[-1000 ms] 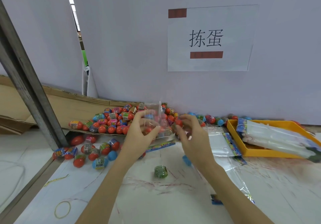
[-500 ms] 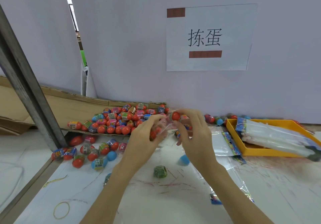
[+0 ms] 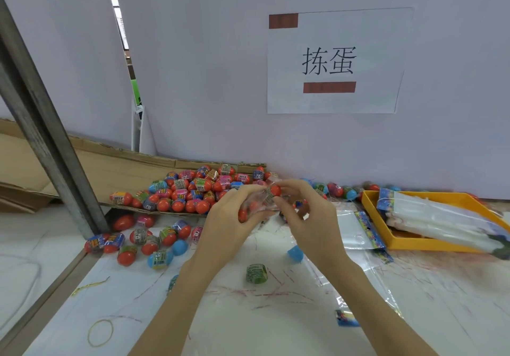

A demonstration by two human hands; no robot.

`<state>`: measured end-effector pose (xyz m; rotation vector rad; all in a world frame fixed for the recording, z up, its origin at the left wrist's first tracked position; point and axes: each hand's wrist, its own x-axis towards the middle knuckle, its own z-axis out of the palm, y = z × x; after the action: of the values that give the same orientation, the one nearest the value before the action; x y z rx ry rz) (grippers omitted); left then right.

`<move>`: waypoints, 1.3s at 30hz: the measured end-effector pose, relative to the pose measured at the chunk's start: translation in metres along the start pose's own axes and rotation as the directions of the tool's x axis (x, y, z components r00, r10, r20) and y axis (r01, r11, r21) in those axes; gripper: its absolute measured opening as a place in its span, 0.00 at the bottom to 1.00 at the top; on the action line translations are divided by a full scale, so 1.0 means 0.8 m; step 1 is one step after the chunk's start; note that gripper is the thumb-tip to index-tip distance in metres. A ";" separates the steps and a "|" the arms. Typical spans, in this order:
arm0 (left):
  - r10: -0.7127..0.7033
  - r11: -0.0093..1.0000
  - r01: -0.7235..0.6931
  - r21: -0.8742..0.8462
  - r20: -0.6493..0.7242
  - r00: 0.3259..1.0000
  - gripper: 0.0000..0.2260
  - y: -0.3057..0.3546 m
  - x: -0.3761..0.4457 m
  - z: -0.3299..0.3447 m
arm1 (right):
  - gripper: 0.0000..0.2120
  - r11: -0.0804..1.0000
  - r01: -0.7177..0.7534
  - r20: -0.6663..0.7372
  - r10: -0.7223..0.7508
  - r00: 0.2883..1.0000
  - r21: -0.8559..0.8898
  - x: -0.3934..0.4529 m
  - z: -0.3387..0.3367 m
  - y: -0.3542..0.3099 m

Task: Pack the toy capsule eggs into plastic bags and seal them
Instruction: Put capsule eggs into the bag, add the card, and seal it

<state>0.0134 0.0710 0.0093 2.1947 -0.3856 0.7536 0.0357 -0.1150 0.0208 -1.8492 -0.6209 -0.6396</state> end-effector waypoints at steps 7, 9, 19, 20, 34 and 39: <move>0.005 1.000 -0.005 -0.017 -0.011 1.000 0.22 0.004 0.000 -0.002 | 0.07 0.997 -0.072 0.111 0.068 0.991 0.025 0.002 -0.002 -0.003; 0.013 0.999 -0.013 -0.033 -0.015 1.000 0.20 0.007 0.000 -0.003 | 0.07 0.996 -0.082 0.135 0.078 0.988 0.025 0.001 -0.002 -0.001; 0.006 0.996 -0.004 -0.092 0.015 1.000 0.17 0.007 0.002 -0.007 | 0.10 0.998 0.031 0.238 -0.016 0.971 -0.061 -0.010 0.008 -0.002; 0.001 0.994 0.002 -0.113 0.024 1.000 0.19 0.008 0.002 -0.008 | 0.11 0.998 0.044 0.225 -0.031 0.974 -0.055 -0.011 0.010 -0.004; -0.178 0.923 0.258 -0.285 0.276 0.944 0.31 0.006 0.003 -0.009 | 0.07 0.996 -0.087 0.136 0.087 0.987 -0.009 -0.007 0.008 -0.002; -0.311 0.798 0.423 -0.429 0.307 0.899 0.21 0.006 0.007 -0.019 | 0.06 0.966 -0.234 0.108 0.223 0.969 0.108 -0.004 0.003 0.000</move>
<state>0.0092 0.0789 0.0234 1.7876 -0.2106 0.1605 0.0335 -0.1135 0.0176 -1.8119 -0.4868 -0.3558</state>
